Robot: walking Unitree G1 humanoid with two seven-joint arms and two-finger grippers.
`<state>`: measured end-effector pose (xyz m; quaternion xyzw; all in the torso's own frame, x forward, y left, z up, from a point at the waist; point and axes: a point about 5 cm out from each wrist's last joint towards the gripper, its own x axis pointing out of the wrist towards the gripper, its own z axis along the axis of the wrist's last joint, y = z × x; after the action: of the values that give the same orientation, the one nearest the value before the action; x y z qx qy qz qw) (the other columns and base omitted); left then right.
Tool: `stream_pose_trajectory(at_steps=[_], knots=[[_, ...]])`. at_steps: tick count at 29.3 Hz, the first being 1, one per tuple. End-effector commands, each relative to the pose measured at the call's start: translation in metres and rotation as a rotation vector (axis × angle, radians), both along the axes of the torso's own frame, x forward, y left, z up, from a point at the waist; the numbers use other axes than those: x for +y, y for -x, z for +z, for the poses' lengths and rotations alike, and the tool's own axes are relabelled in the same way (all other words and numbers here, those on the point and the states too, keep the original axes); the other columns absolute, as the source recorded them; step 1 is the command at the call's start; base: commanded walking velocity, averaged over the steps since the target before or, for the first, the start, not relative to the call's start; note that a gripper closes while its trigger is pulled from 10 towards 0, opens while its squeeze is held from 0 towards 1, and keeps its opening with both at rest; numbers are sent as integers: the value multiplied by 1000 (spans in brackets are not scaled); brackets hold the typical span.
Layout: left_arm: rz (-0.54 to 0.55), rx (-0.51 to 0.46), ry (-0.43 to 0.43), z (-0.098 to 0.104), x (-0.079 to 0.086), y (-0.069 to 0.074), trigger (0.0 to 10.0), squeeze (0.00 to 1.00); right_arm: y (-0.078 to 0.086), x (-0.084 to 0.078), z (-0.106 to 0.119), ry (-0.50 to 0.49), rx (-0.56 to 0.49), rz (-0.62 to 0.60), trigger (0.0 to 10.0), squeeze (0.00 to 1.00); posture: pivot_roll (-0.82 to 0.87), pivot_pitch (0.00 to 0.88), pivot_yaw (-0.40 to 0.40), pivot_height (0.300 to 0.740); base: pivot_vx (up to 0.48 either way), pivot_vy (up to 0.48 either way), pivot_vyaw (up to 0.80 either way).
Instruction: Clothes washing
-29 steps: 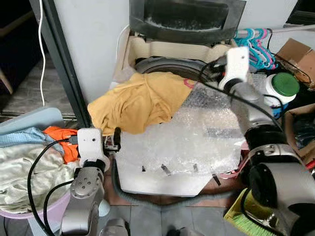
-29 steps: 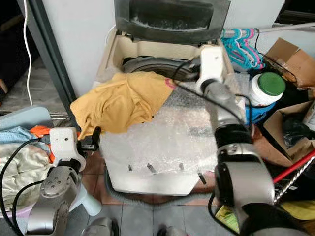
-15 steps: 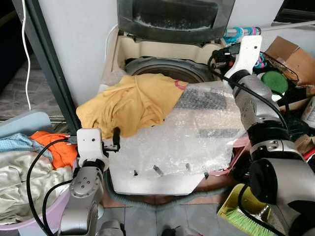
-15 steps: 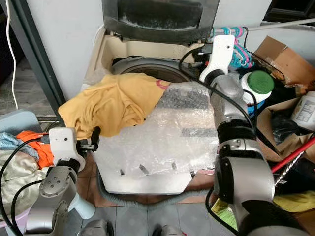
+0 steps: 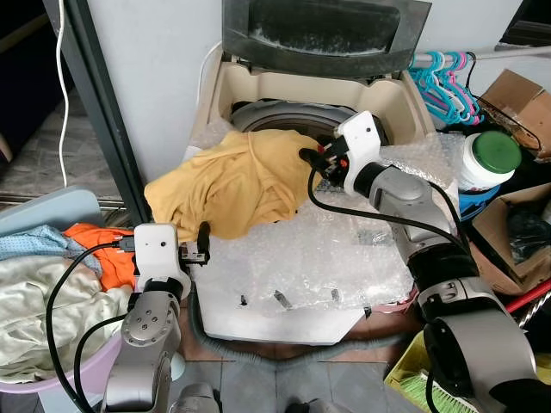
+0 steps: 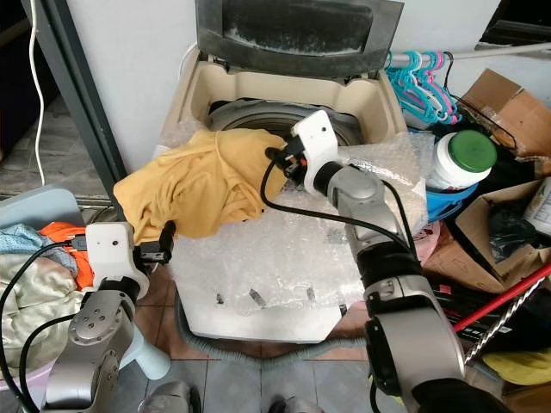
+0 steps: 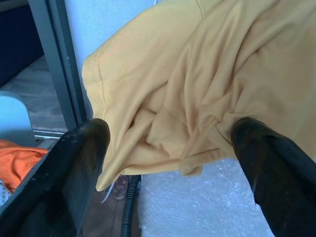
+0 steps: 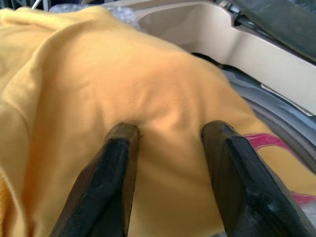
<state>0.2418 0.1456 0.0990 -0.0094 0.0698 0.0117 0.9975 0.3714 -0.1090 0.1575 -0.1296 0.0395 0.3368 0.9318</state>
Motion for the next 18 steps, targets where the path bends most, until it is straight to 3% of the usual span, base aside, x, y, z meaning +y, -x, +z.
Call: stream_pose_trajectory(at_steps=[1, 2, 10, 14, 18], knots=[[-8, 3, -10, 0, -3, -1, 10000, 0, 1, 0, -4, 56, 6, 4, 902, 0, 65, 0, -78, 740, 0, 0, 0], [-8, 3, -10, 0, -2, -1, 10000, 0, 1, 1, -6, 66, 12, -2, 0, 0, 65, 0, -78, 740, 0, 0, 0], [-10, 5, -9, 0, -3, -1, 10000, 0, -5, -9, -9, 94, 20, -100, 0, 0, 62, 0, -79, 740, 0, 0, 0], [-15, 6, -6, 0, -5, -1, 10000, 0, -17, -23, 5, 15, -8, -264, 0, 0, 58, 0, -78, 740, 0, 0, 0], [-14, 8, -5, 0, -5, -1, 10000, 0, -24, -33, 17, -53, -10, -330, 0, 0, 59, 0, -80, 740, 0, 0, 0]])
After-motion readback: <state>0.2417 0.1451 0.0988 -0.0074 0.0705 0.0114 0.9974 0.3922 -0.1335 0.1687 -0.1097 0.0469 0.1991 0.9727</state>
